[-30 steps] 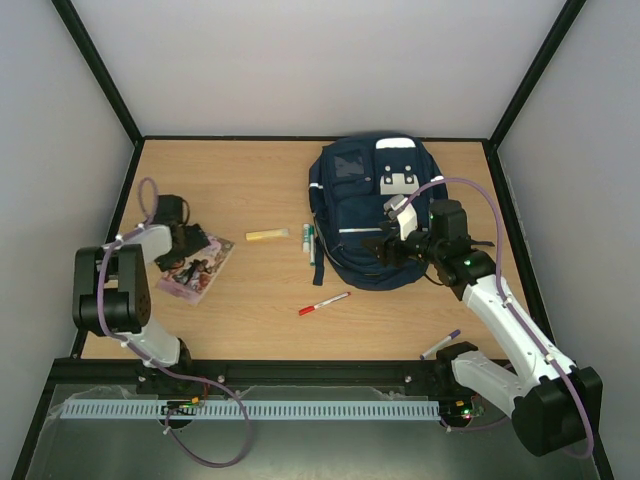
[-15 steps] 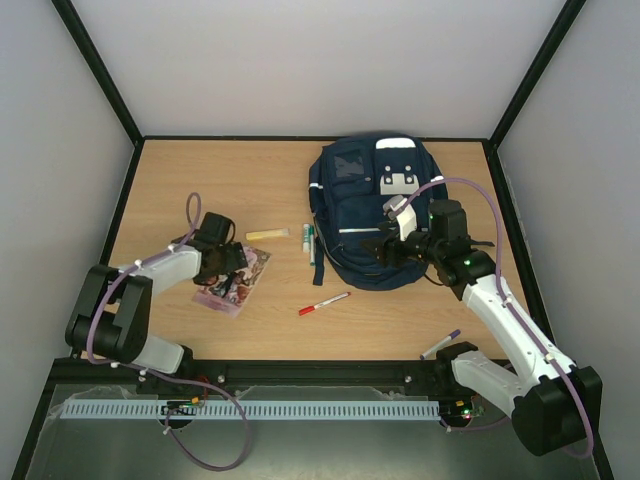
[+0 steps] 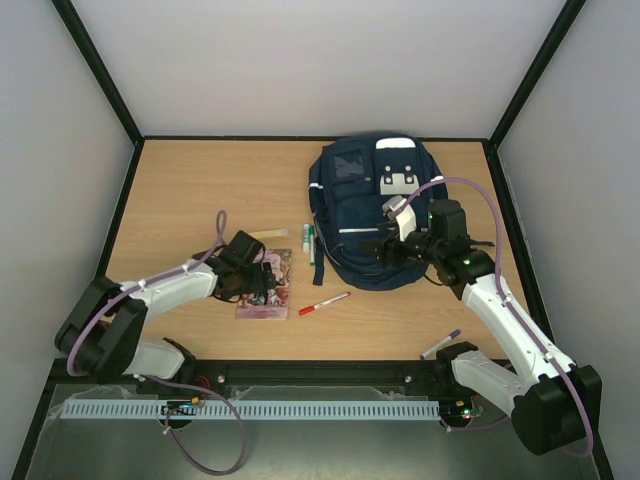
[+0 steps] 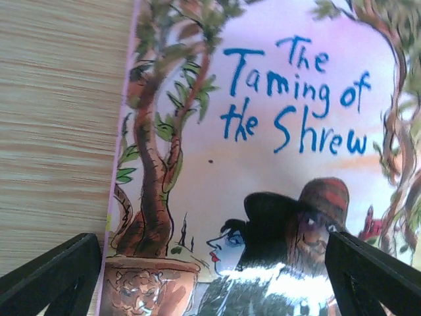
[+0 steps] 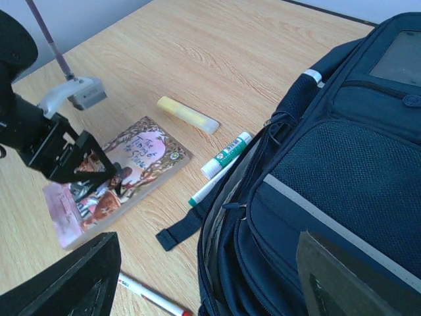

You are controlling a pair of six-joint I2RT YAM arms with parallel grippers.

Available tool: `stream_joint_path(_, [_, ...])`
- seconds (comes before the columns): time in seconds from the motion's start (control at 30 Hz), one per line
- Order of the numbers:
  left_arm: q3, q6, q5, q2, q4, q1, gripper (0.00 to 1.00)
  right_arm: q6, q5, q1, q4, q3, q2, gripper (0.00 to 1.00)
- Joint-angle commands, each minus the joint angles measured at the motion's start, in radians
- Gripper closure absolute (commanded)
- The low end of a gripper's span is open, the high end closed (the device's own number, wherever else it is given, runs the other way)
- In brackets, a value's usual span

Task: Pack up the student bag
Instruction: Pick up the book from the center of the board.

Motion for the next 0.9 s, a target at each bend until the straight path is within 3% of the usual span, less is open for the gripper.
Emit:
stream_joint_path(0.0, [-0.014,-0.072,0.122,0.142,-0.085,-0.126,0.05,-0.016,-0.026,-0.003,-0.02,-0.004,0.001,0.26])
stream_joint_path(0.23, [-0.002,-0.147,0.098,0.161,-0.088,-0.241,0.09,-0.016,-0.028,-0.002,-0.019,-0.008,-0.002,0.26])
stream_joint_path(0.4, [0.013,-0.147,0.095,0.118,-0.133,-0.25,0.13,-0.016,-0.035,-0.003,-0.022,-0.007,0.015,0.24])
stream_joint_path(0.7, [0.127,-0.128,-0.066,0.036,-0.3,-0.25,0.13,-0.017,-0.054,-0.003,-0.022,-0.01,0.031,0.24])
stream_joint_path(0.87, [0.182,-0.043,-0.034,0.034,-0.173,-0.249,0.19,-0.019,-0.058,-0.003,-0.025,-0.009,0.05,0.24])
